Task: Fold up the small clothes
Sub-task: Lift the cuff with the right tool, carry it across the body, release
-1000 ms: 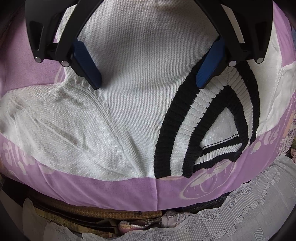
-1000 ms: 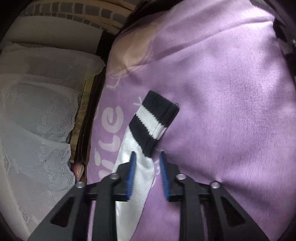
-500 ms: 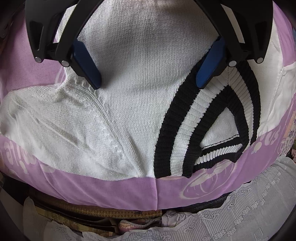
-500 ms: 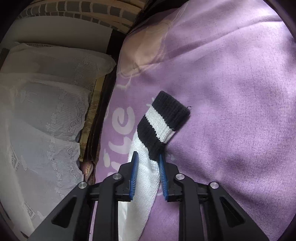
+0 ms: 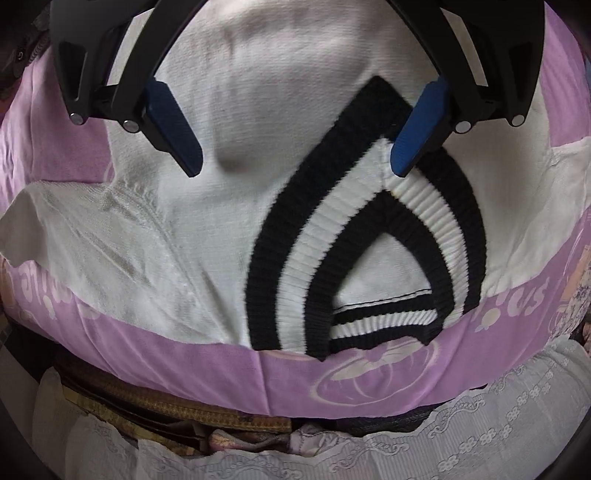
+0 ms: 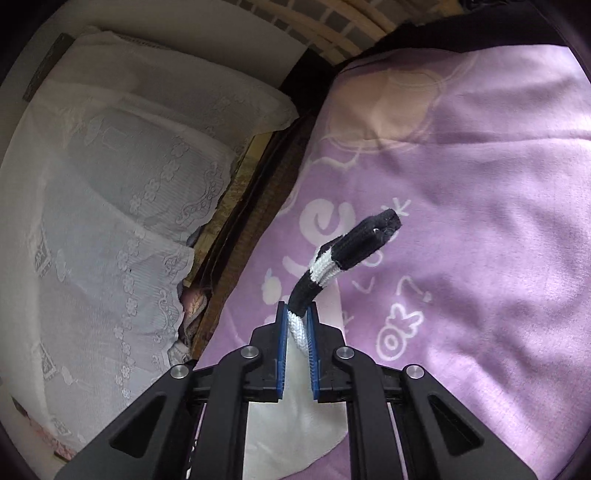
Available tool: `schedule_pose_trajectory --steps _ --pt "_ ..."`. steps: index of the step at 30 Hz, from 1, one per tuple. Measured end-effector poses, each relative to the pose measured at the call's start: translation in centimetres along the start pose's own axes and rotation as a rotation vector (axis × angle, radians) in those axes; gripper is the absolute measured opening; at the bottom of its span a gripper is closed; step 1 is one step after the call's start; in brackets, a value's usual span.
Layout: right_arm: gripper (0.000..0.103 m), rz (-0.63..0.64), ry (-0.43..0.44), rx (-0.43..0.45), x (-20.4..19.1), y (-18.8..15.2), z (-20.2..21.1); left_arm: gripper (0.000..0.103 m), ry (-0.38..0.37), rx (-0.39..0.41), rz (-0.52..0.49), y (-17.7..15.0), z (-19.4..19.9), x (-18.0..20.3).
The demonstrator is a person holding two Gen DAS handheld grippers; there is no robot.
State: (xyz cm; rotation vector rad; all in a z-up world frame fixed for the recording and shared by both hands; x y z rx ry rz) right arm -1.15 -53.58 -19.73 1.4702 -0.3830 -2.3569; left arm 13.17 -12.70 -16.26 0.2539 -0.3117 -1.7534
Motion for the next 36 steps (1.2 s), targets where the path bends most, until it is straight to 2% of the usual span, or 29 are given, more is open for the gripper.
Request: schedule_pose_trajectory --steps 7,11,15,19,24,32,36 --pt "0.011 0.147 0.07 -0.086 -5.0 -2.8 0.1 0.099 -0.03 0.003 0.079 0.3 0.3 -4.2" --pt "0.011 0.231 0.126 -0.144 -8.5 -5.3 0.1 0.099 -0.094 -0.022 0.06 0.9 -0.3 -3.2" --pt "0.011 0.309 0.177 -0.216 -11.4 -8.4 0.1 0.099 -0.158 -0.048 0.02 2.9 -0.5 -0.7" --pt "0.011 0.402 0.212 -0.294 -14.2 -12.0 -0.1 0.099 -0.113 -0.025 -0.038 5.3 -0.2 2.3" --pt "0.011 0.494 0.236 -0.375 -16.9 -16.1 -0.7 0.099 -0.105 -0.038 -0.052 6.2 -0.5 3.3" --pt "0.011 0.596 0.236 -0.411 -20.3 -19.6 -1.5 0.099 -0.1 0.002 0.008 5.9 0.2 -0.6" --pt "0.011 0.661 0.237 -0.424 -22.9 -21.6 -1.7 0.099 -0.054 0.051 0.044 6.0 1.4 -3.6"
Point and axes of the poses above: each gripper's, at about its wrist camera, not at the fingertips, and z roughly against the way its jaws point, x to its right, y to its top, the point moved 1 cm from there along -z, roughly the way its jaws point, and after that the axes turned 9 degrees about -x, right-handed, at the moved point
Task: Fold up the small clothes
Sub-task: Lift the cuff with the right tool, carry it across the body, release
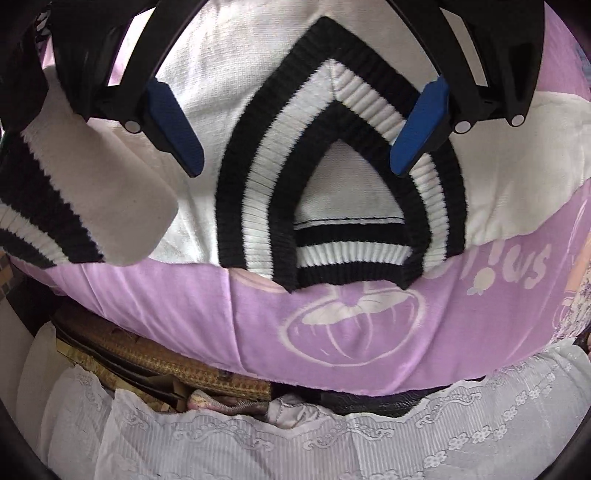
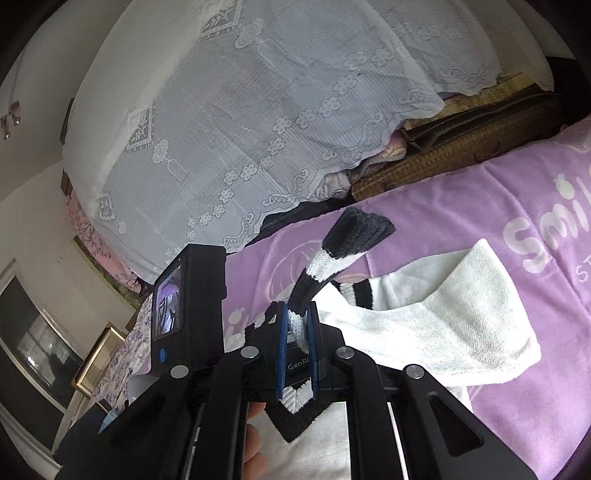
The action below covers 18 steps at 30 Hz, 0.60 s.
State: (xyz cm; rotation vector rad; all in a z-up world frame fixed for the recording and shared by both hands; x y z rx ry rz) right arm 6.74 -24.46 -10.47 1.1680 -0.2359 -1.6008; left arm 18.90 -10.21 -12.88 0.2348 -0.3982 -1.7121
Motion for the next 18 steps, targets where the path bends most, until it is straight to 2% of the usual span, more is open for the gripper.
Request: schedule_pose_trajectory --steps 7,11,18 --pt "0.011 0.071 0.028 -0.058 -5.4 -0.5 -3.4 0.099 0.081 0.049 0.071 -0.5 1.7 -6.2" --pt "0.011 0.1 0.045 -0.105 -7.7 -1.7 -5.5 0.099 0.122 0.051 0.108 -1.4 1.7 -9.4" --pt "0.012 0.135 0.051 -0.179 -10.3 -3.9 -8.8 0.099 0.149 0.026 0.161 -3.4 0.0 -13.5"
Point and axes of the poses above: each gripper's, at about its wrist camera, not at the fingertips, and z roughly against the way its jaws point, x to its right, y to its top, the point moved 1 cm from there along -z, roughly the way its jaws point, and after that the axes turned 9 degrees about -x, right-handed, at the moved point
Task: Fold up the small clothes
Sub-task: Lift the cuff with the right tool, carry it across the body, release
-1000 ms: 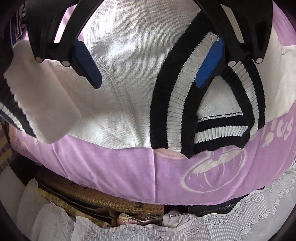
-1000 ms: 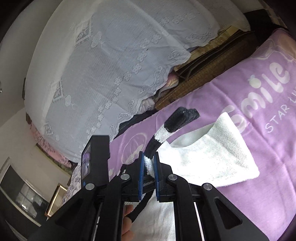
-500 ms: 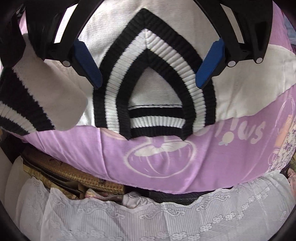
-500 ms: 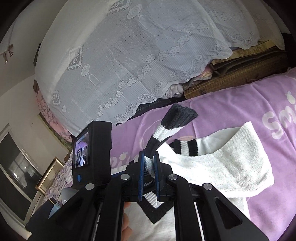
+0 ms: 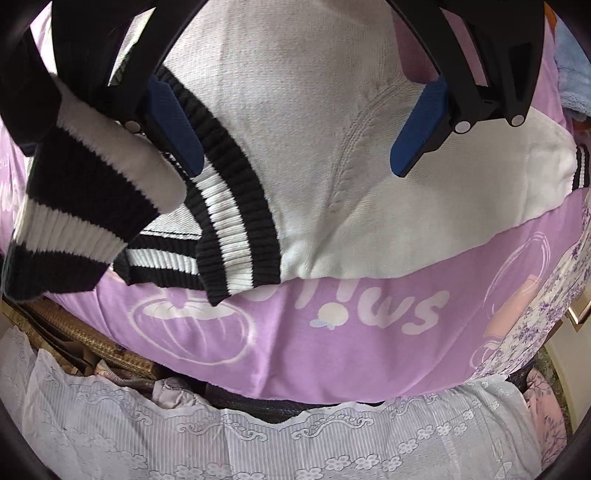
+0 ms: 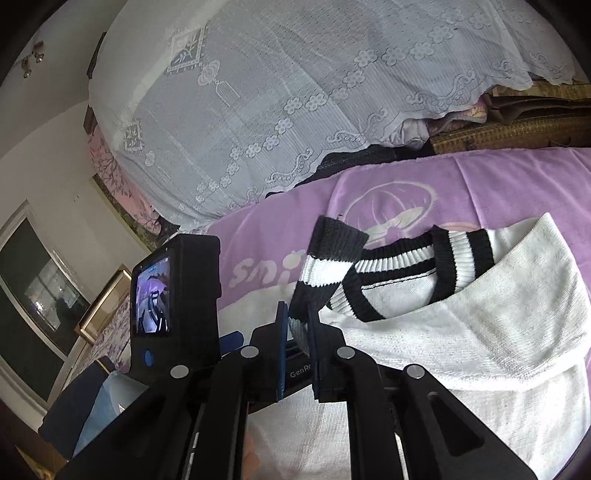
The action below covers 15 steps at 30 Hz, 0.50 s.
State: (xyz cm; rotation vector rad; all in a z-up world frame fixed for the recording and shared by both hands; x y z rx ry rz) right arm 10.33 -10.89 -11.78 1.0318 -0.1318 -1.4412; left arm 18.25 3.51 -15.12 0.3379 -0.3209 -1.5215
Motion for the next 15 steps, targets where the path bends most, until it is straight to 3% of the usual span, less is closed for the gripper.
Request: schedule_pose_trajectory --steps 4,5,7,10,13,15 --pt "0.016 0.017 -0.014 -0.071 -0.2 -1.1 -2.2 0.099 0.082 -0.033 0.029 -0.9 -1.9 -1.5" --pt "0.025 0.018 -0.019 -0.098 -0.1 -1.5 -2.8 0.099 0.1 -0.043 0.051 -1.0 -2.2 -2.3" --pt "0.041 0.01 -0.012 -0.118 0.3 -2.1 -3.0 0.099 0.083 -0.057 0.099 -1.2 -2.5 -4.0" --pt "0.045 0.031 0.007 -0.172 0.2 -3.0 -2.8 0.099 0.0 -0.033 0.194 -1.4 -1.3 -7.1" --pt "0.048 0.071 0.022 -0.215 -0.1 -4.1 -2.4 0.099 0.051 0.029 0.265 -2.1 0.8 -9.4" --pt "0.055 0.103 0.045 -0.247 -0.6 -4.8 -2.0 0.099 0.035 0.052 0.277 -2.6 2.0 -10.1"
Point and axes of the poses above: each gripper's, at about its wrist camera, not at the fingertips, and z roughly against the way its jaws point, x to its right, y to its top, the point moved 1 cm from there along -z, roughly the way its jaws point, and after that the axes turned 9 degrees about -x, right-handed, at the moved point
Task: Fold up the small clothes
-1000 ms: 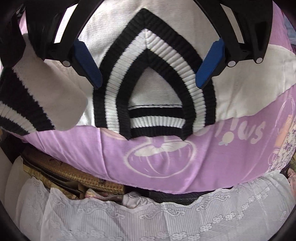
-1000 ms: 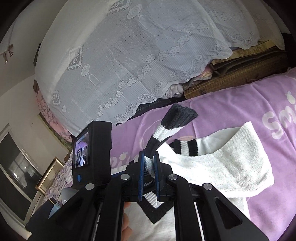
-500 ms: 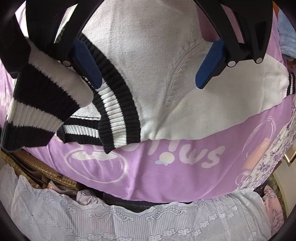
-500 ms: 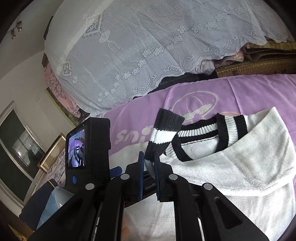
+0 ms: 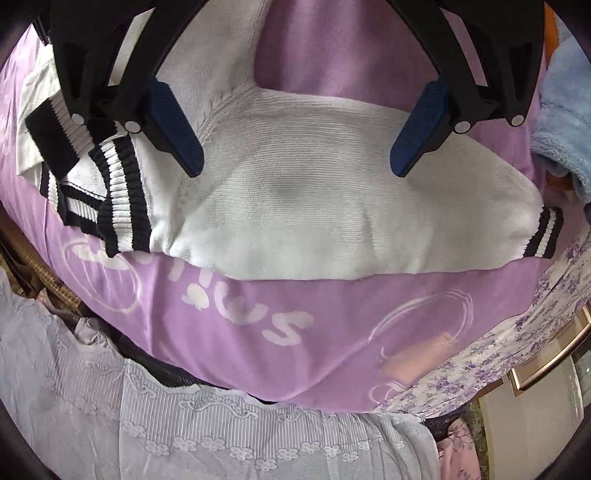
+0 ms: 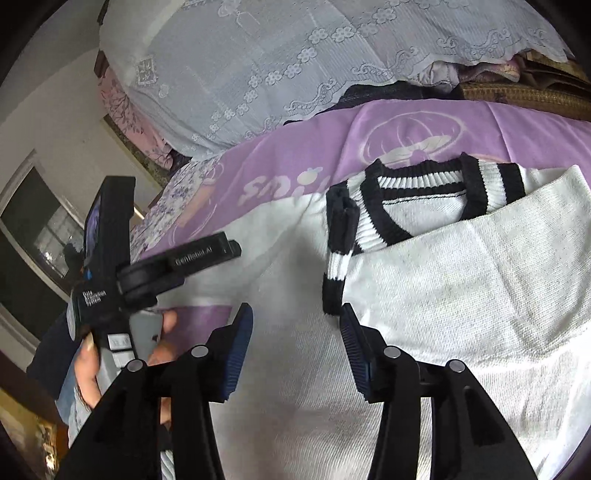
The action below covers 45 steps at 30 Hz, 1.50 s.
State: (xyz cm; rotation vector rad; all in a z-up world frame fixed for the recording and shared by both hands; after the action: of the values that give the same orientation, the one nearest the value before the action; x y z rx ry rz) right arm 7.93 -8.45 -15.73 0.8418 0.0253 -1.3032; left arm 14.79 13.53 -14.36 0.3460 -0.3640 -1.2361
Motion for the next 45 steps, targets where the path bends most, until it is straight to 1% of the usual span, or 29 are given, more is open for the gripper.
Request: schedule_pose_trajectory --steps 2,5,7,10,12,14,17,19,20,21,22,23,24,25,26,27,29,30,32,34,35,36,38,39,40,41,43,44,45 --pt "0.06 0.051 0.015 -0.047 -0.8 -0.6 -0.1 0.099 -0.027 0.004 -0.008 -0.2 0.7 -0.2" --pt "0.06 0.122 0.0 -0.047 -1.8 -1.3 0.6 0.099 0.005 0.038 -0.059 -1.0 2.0 0.9" --pt "0.06 0.108 -0.02 -0.018 -1.2 -1.4 1.6 0.099 0.015 0.054 -0.083 -1.2 2.6 1.4" --pt "0.056 0.018 -0.053 0.037 1.5 -0.9 3.4 0.099 -0.017 0.076 -0.108 -1.9 3.7 2.0" --pt "0.036 -0.049 -0.08 0.055 4.0 -0.3 4.3 0.099 -0.043 0.077 -0.153 -2.5 3.9 3.2" --pt "0.029 -0.105 -0.084 0.058 6.3 0.6 4.8 0.099 -0.042 0.068 -0.21 -3.2 3.2 5.0" --pt "0.027 -0.164 -0.109 0.065 9.7 1.5 5.3 0.099 0.018 0.036 -0.305 -4.6 0.5 7.9" --pt "0.027 -0.247 -0.132 0.049 13.2 1.8 5.0 0.099 0.074 -0.03 -0.382 -5.5 -2.6 9.5" --pt "0.024 -0.308 -0.166 0.04 15.3 1.6 4.7 0.099 0.083 -0.025 -0.388 -5.7 -3.3 9.7" --pt "0.0 -0.373 -0.184 0.043 17.4 1.1 4.7 0.099 0.076 -0.01 -0.383 -5.7 -3.1 9.5" --pt "0.0 -0.442 -0.116 0.055 19.6 0.4 4.8 0.099 0.072 -0.02 -0.383 -5.5 -2.9 9.4" --pt "0.0 -0.507 -0.004 0.071 21.2 -0.3 5.0 0.099 0.061 -0.028 -0.373 -5.4 -2.8 9.2" --pt "0.0 -0.564 0.05 0.078 22.1 -0.7 5.5 0.099 0.044 -0.038 -0.352 -5.3 -2.5 8.9" --pt "0.0 -0.575 0.037 0.097 22.1 -0.5 6.2 0.099 0.031 -0.039 -0.337 -5.1 -2.0 8.7" --pt "0.006 -0.546 0.005 0.133 21.7 0.1 7.2 0.098 0.014 -0.024 -0.331 -5.0 -1.3 8.8" --pt "0.006 -0.509 -0.028 0.166 21.2 0.8 8.1 0.098 -0.008 0.003 -0.338 -4.9 -0.2 9.1" --pt "0.006 -0.47 -0.05 0.199 20.7 2.7 9.4 0.098 -0.044 0.033 -0.375 -4.7 1.2 10.5" --pt "0.006 -0.472 -0.052 0.201 20.7 3.7 9.5 0.098 -0.048 0.035 -0.4 -4.7 1.3 11.4" --pt "0.007 -0.467 -0.058 0.175 21.1 5.9 8.7 0.098 -0.02 0.028 -0.453 -4.8 0.6 13.8" --pt "0.008 -0.497 -0.124 0.137 22.6 6.7 7.0 0.099 0.043 -0.004 -0.481 -5.3 -1.8 15.4" --pt "0.003 -0.521 -0.169 0.12 23.7 6.7 6.1 0.099 0.066 -0.032 -0.482 -5.5 -3.3 15.8" --pt "0.0 -0.536 -0.191 0.106 24.8 6.4 5.1 0.099 0.04 -0.017 -0.461 -5.6 -3.8 15.5" --pt "0.0 -0.563 -0.096 0.145 26.2 5.2 5.1 0.099 -0.012 -0.037 -0.443 -5.4 -3.4 14.5" --pt "0.0 -0.579 -0.081 0.154 26.2 4.4 5.9 0.099 -0.035 -0.045 -0.43 -5.3 -3.1 13.9" --pt "0.005 -0.582 -0.077 0.167 25.8 3.7 6.8 0.099 -0.046 -0.04 -0.405 -5.3 -2.6 13.2" --pt "0.007 -0.561 -0.077 0.184 24.9 3.0 7.9 0.098 -0.051 -0.028 -0.388 -5.5 -2.0 12.7" --pt "0.013 -0.486 -0.065 0.206 22.6 1.7 9.8 0.098 -0.076 0.003 -0.397 -6.2 -0.6 12.0" --pt "0.033 -0.453 -0.072 0.211 21.5 0.9 10.5 0.098 -0.08 0.016 -0.409 -6.6 -0.1 11.8" --pt "0.057 -0.428 -0.092 0.208 20.6 0.0 10.8 0.098 -0.07 0.017 -0.424 -6.9 0.0 11.7"
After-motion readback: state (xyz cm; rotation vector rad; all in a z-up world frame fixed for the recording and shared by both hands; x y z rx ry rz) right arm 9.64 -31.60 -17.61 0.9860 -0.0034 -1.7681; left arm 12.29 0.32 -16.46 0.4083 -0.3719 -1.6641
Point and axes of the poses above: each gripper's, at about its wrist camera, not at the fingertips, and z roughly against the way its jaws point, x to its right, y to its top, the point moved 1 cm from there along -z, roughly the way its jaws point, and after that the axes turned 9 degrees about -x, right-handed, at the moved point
